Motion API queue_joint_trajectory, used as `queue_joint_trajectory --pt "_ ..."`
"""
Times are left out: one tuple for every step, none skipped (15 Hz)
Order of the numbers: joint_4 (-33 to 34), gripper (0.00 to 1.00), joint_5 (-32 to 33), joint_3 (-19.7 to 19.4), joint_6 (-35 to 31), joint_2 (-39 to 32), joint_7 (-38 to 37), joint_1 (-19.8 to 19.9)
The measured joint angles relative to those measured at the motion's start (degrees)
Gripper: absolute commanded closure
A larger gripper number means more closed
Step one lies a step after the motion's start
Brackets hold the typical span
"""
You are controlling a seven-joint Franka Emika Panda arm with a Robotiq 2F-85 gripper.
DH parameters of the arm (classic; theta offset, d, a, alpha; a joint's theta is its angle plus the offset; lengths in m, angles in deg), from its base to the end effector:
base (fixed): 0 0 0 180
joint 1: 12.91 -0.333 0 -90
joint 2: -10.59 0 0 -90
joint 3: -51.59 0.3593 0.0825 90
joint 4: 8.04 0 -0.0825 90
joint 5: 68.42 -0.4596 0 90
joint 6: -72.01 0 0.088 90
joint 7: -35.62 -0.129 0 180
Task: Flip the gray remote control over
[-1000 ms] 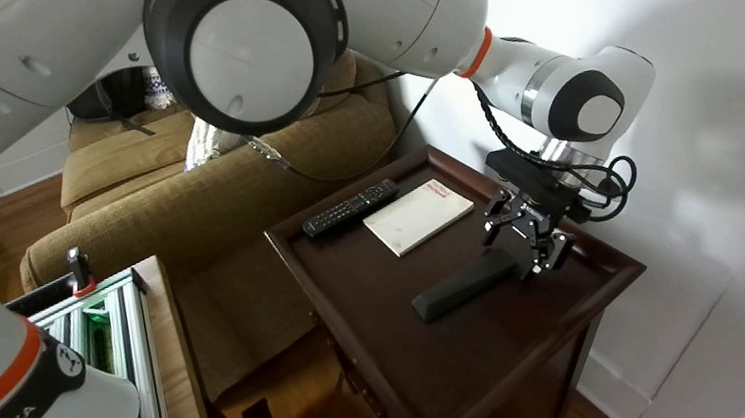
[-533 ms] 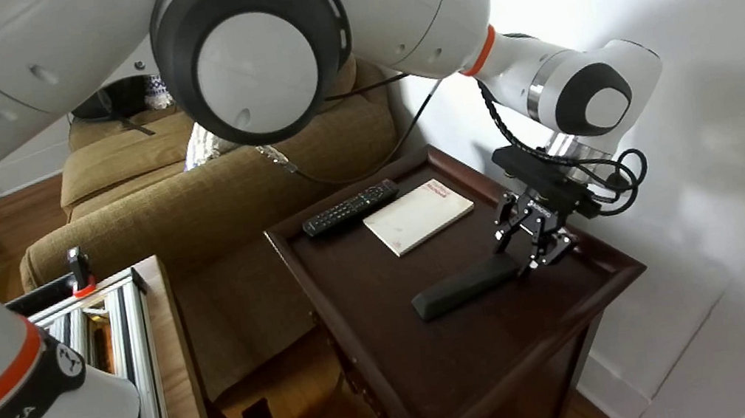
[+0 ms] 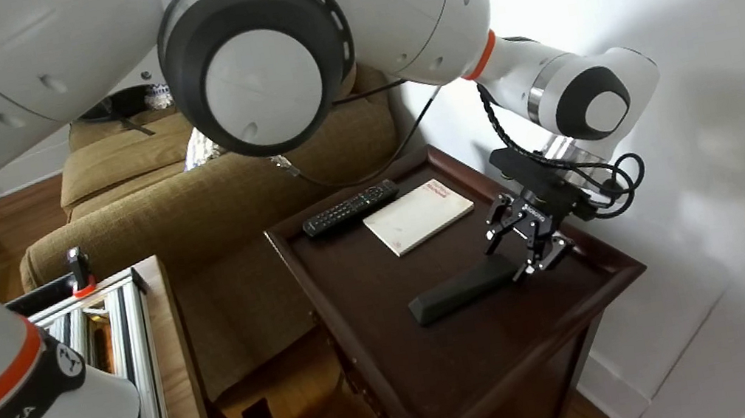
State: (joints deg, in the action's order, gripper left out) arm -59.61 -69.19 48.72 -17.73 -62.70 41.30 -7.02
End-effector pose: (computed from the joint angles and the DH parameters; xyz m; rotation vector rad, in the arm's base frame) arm 0.7830 -0.1062 0.0067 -2.9641 0.0555 0.9373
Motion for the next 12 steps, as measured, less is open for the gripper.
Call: queue_joint_trajectory --pt "0.18 0.03 0.0 0.0 0.46 -0.21 0.0 0.0" --pt "0.3 0.29 0.0 0.0 0.96 -0.38 0.03 -0.02" --pt "0.36 0.29 0.0 0.0 1.37 -0.49 0.06 -0.05" --pt "0.4 0.31 0.0 0.0 1.63 -0.59 0.09 -0.08" --pt "0.43 0.39 0.0 0.0 1.79 -0.66 0.11 -0.13" --pt "0.47 0.47 0.0 0.0 1.83 -0.71 0.11 -0.18" --pt "0.6 0.55 0.1 -0.09 1.91 -0.72 0.11 -0.23" --pt "0.8 0.62 0.14 -0.17 2.0 -0.71 0.11 -0.23" --pt "0.96 0.7 0.27 -0.29 2.04 -0.71 0.11 -0.24" --pt "1.1 0.74 0.39 -0.43 2.05 -0.71 0.11 -0.25" --pt "1.23 0.74 0.42 -0.48 2.07 -0.72 0.11 -0.26" --pt "1.32 0.74 0.42 -0.49 2.06 -0.73 0.11 -0.33"
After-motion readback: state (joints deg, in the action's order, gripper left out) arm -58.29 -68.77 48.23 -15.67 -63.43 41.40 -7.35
